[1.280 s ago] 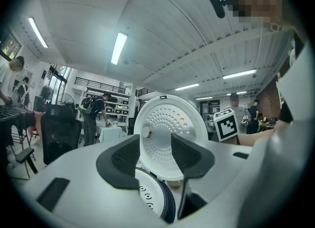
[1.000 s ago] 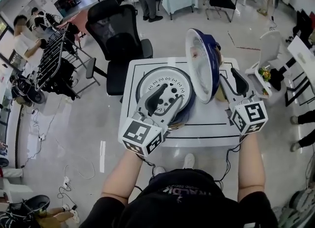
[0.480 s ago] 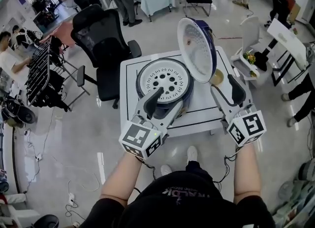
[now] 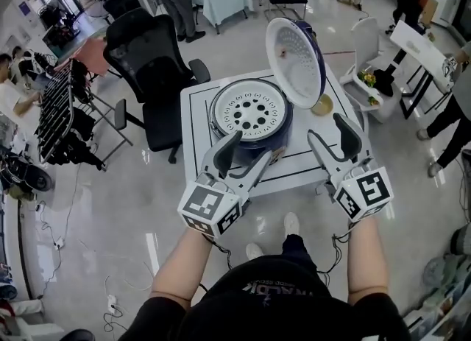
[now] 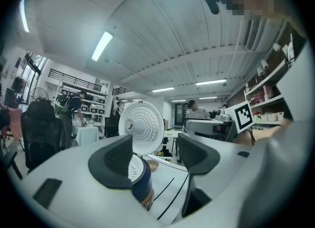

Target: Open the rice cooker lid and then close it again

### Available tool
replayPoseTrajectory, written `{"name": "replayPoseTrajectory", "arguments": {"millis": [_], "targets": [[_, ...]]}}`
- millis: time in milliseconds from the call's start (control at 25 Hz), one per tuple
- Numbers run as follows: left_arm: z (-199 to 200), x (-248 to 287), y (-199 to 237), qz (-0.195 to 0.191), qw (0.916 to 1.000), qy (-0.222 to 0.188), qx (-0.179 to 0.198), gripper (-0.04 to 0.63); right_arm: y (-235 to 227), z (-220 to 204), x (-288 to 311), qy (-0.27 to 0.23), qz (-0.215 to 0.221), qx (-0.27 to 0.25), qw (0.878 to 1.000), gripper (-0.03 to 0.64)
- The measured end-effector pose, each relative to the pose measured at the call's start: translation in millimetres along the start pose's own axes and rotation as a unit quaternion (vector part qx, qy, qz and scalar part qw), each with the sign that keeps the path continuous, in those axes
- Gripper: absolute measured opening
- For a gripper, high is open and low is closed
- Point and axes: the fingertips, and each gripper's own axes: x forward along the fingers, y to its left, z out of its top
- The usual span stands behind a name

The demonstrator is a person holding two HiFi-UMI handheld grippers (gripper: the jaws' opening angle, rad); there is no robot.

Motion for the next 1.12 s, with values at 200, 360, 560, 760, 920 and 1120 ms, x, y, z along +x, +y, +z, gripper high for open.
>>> {"name": "replayPoseTrajectory", "arguments": {"millis": [200, 360, 560, 760, 920, 1120], "targets": [[2, -12, -3, -0.003, 1.0, -0.005, 0.006, 0.279, 9, 2, -6, -0.005, -0.006, -0.002, 1.0, 0.268], [10, -15, -4, -0.004, 0.9999, -0.009, 0.008, 0.279, 10, 10, -7, -0.006, -0.009, -0.006, 1.0, 0.268], [13, -9, -2, -0.003, 0.9999, -0.011, 0.009, 0.279, 2, 12, -4, -0.009, -0.012, -0.007, 1.0, 0.268], [14, 7, -4, -0.003, 0.9999, -0.012, 0.011, 0.279, -18, 11, -2, -0.011, -0.017, -0.008, 1.0, 0.267], [16, 18, -8, -0.002, 0.9999, -0.01, 0.013, 0.279, -33, 13, -1, -0.01, -0.019, -0.009, 1.0, 0.268], [15, 38, -9, -0.001, 0.9999, -0.012, 0.012, 0.279, -53, 8, 3, -0.007, -0.019, -0.012, 1.0, 0.268]]}}
